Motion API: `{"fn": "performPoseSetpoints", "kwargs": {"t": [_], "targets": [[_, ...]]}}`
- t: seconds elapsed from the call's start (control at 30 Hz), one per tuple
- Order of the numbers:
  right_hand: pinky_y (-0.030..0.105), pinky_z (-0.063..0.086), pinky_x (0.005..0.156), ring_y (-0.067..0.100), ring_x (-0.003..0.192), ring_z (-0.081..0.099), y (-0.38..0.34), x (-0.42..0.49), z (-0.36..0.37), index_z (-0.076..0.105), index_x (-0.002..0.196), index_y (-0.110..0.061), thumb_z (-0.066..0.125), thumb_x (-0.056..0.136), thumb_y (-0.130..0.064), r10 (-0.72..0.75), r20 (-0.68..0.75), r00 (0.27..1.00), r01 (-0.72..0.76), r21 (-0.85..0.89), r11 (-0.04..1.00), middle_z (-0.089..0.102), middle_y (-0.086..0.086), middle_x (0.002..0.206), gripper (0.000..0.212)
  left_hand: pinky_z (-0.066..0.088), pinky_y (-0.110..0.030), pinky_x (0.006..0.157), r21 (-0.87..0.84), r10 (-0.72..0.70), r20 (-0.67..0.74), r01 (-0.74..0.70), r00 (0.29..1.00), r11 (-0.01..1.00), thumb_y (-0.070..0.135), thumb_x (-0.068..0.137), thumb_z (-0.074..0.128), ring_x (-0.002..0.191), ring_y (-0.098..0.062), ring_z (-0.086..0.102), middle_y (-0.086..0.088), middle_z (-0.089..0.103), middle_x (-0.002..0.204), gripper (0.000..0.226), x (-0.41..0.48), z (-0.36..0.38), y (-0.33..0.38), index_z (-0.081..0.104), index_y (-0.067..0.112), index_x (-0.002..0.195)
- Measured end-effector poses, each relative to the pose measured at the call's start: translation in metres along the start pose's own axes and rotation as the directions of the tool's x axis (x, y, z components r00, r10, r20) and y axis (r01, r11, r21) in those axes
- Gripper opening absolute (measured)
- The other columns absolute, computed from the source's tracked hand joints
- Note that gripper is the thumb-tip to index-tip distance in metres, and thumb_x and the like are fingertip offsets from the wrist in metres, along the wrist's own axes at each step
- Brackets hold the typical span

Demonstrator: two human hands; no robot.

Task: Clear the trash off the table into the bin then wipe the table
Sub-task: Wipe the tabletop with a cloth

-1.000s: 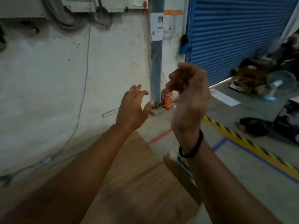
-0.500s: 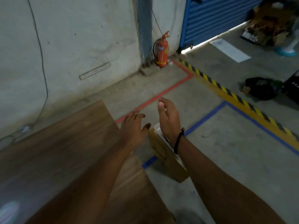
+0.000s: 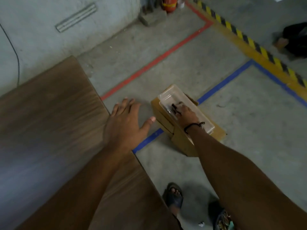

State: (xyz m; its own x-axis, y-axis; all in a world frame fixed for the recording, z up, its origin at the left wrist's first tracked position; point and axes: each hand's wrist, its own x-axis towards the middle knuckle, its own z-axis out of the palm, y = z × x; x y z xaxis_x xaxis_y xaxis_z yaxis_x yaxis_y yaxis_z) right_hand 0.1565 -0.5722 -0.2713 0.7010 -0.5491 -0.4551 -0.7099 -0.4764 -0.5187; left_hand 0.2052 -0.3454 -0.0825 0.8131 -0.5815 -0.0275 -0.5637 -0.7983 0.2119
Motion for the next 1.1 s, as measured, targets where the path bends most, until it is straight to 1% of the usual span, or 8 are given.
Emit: {"fn": "performPoseSetpoints", "kwargs": {"t": [0.07, 0.2, 0.37, 0.5, 0.63, 0.73, 0.93, 1.1], "targets": [[0.051, 0.038, 0.105, 0.028, 0.126, 0.05, 0.007, 0.01, 0.007, 0.042, 0.132, -0.04, 0.016, 0.074, -0.083, -0.016, 0.033, 0.999, 0.016, -0.002, 1.0, 0.048, -0.003, 0.142, 0.077, 0.019, -0.038, 0.115, -0.016, 0.002, -0.005, -0.002, 1.0, 1.0, 0.066, 0.086, 0.038, 0.141, -0.023, 0.029, -0.006, 0.043, 0.146, 0.065, -0.001, 0.001, -0.002, 0.046, 0.021, 0.132], [0.05, 0.034, 0.103, 0.031, 0.122, 0.05, -0.003, 0.005, 0.0, 0.043, 0.133, -0.046, 0.035, 0.093, -0.058, -0.023, -0.001, 1.0, 0.023, -0.077, 0.997, 0.051, -0.002, 0.139, 0.042, 0.012, -0.033, 0.116, -0.053, 0.004, 0.013, -0.003, 1.0, 0.999, 0.068, 0.085, 0.033, 0.143, -0.019, 0.022, -0.004, 0.039, 0.149, 0.068, -0.001, 0.001, -0.002, 0.044, 0.022, 0.134], [0.057, 0.037, 0.102, 0.032, 0.112, 0.053, 0.0, 0.01, 0.007, 0.049, 0.123, -0.044, 0.028, 0.084, -0.078, -0.018, 0.012, 1.0, 0.019, -0.049, 0.999, 0.06, 0.004, 0.121, 0.056, 0.011, -0.03, 0.115, -0.085, 0.003, -0.013, -0.004, 1.0, 0.996, 0.066, 0.085, 0.036, 0.143, -0.018, 0.024, -0.004, 0.042, 0.147, 0.066, -0.003, -0.002, -0.001, 0.048, 0.022, 0.132], [0.054, 0.04, 0.1, 0.034, 0.11, 0.053, -0.001, 0.011, 0.005, 0.05, 0.129, -0.026, 0.032, 0.098, -0.053, -0.047, 0.032, 0.998, 0.053, -0.206, 0.977, 0.058, 0.011, 0.121, 0.045, 0.018, -0.033, 0.115, -0.085, 0.016, -0.032, -0.019, 0.999, 0.996, 0.066, 0.084, 0.036, 0.14, -0.019, 0.03, -0.003, 0.047, 0.144, 0.064, -0.004, 0.0, -0.002, 0.051, 0.022, 0.128], [0.049, 0.045, 0.087, 0.037, 0.106, 0.055, -0.003, 0.004, -0.016, 0.041, 0.134, -0.027, 0.037, 0.099, -0.041, -0.134, -0.01, 0.991, 0.124, -0.323, 0.938, 0.057, 0.014, 0.121, 0.038, 0.018, -0.032, 0.115, -0.108, 0.006, -0.043, -0.011, 0.999, 0.994, 0.063, 0.085, 0.042, 0.14, -0.017, 0.03, -0.003, 0.046, 0.144, 0.06, -0.004, 0.0, -0.001, 0.053, 0.022, 0.127], [0.047, 0.049, 0.078, 0.041, 0.1, 0.058, -0.02, -0.003, -0.041, 0.043, 0.137, -0.014, 0.048, 0.097, -0.028, -0.341, -0.116, 0.933, 0.274, -0.386, 0.881, 0.059, 0.022, 0.116, 0.043, 0.016, -0.031, 0.115, -0.108, 0.005, -0.044, -0.009, 0.999, 0.994, 0.06, 0.089, 0.045, 0.142, -0.016, 0.027, -0.002, 0.044, 0.146, 0.057, -0.006, -0.004, 0.002, 0.051, 0.021, 0.13], [0.044, 0.048, 0.071, 0.043, 0.092, 0.06, -0.108, -0.076, -0.094, 0.057, 0.125, -0.004, 0.042, 0.091, -0.019, -0.476, -0.356, 0.804, 0.469, -0.113, 0.876, 0.061, 0.026, 0.109, 0.04, 0.019, -0.032, 0.115, -0.203, -0.005, 0.016, 0.008, 1.0, 0.979, 0.05, 0.089, 0.054, 0.14, -0.017, 0.03, -0.002, 0.043, 0.147, 0.054, -0.005, -0.019, 0.005, 0.049, 0.019, 0.133], [0.043, 0.048, 0.064, 0.045, 0.084, 0.061, -0.182, -0.151, -0.1, 0.061, 0.114, 0.001, 0.053, 0.091, -0.013, -0.65, -0.316, 0.691, 0.674, -0.042, 0.737, 0.063, 0.027, 0.099, 0.028, 0.028, -0.04, 0.112, -0.308, -0.092, -0.033, 0.078, 0.995, 0.948, 0.027, 0.089, 0.06, 0.136, -0.029, 0.036, -0.012, 0.046, 0.143, 0.046, -0.028, -0.07, -0.008, 0.049, 0.011, 0.132]]}}
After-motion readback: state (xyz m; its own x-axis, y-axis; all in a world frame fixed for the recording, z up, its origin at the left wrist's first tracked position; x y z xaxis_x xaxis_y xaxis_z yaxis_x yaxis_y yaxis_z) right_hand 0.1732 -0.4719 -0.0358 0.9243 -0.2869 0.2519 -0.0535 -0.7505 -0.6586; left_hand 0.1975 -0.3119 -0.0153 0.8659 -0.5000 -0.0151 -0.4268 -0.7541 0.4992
